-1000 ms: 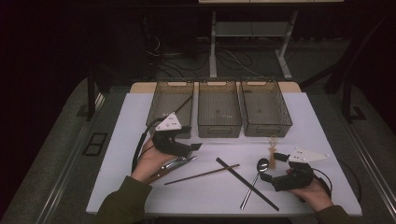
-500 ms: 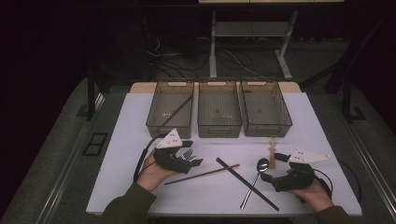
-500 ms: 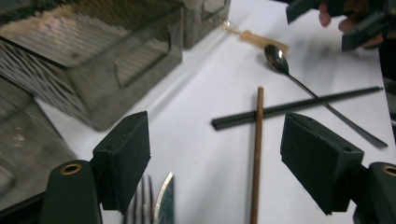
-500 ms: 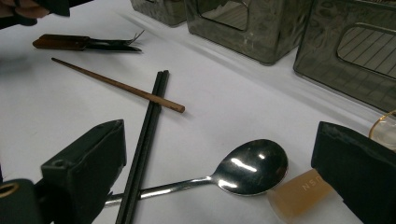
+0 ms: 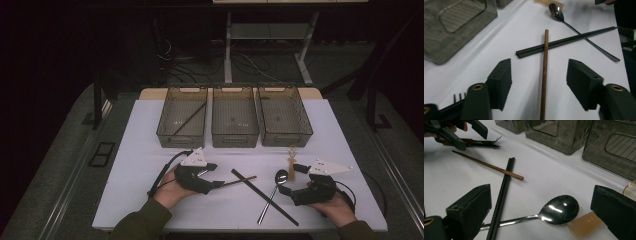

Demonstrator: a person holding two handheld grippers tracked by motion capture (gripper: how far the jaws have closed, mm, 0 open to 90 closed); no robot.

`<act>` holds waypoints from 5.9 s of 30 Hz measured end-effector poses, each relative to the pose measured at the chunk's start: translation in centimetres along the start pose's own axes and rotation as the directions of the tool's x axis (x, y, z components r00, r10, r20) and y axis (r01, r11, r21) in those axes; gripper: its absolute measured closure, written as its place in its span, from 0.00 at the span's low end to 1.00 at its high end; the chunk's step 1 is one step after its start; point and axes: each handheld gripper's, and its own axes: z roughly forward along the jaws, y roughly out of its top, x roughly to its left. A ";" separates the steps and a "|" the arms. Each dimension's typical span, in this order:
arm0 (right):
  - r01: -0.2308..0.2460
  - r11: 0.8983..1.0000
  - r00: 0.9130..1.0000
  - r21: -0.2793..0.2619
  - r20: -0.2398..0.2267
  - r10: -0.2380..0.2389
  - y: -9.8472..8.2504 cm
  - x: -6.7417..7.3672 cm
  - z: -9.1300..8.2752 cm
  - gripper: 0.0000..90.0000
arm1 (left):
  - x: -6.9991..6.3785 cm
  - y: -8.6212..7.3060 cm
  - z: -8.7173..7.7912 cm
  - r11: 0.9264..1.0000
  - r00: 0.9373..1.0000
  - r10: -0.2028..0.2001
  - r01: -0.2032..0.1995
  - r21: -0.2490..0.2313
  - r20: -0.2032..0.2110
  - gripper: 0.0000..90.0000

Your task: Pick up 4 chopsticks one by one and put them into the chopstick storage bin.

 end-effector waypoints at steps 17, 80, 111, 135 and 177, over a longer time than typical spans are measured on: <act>0.003 1.000 1.000 0.004 0.000 -0.003 0.0 0.0 0.0 0.04 | -0.1 -0.5 2.0 0.996 0.999 -0.008 0.004 0.094 0.050 0.78; 0.007 1.000 1.000 -0.003 0.000 -0.007 0.0 0.2 0.1 0.04 | 0.5 -0.1 0.8 0.987 0.994 -0.091 0.083 0.135 0.056 0.94; 0.011 1.000 1.000 0.009 -0.006 -0.011 0.1 0.4 0.3 0.04 | 2.4 -0.2 -3.0 0.988 0.989 -0.137 0.141 0.061 -0.054 0.94; 0.014 1.000 1.000 0.012 -0.006 -0.014 0.1 0.4 0.4 0.04 | 5.2 -0.9 -7.2 0.976 0.962 -0.219 0.212 -0.056 -0.166 0.94; 0.007 1.000 1.000 0.006 -0.005 -0.007 0.0 0.5 0.4 0.04 | 13.4 5.8 -9.0 0.958 0.906 -0.270 0.220 -0.181 -0.325 0.94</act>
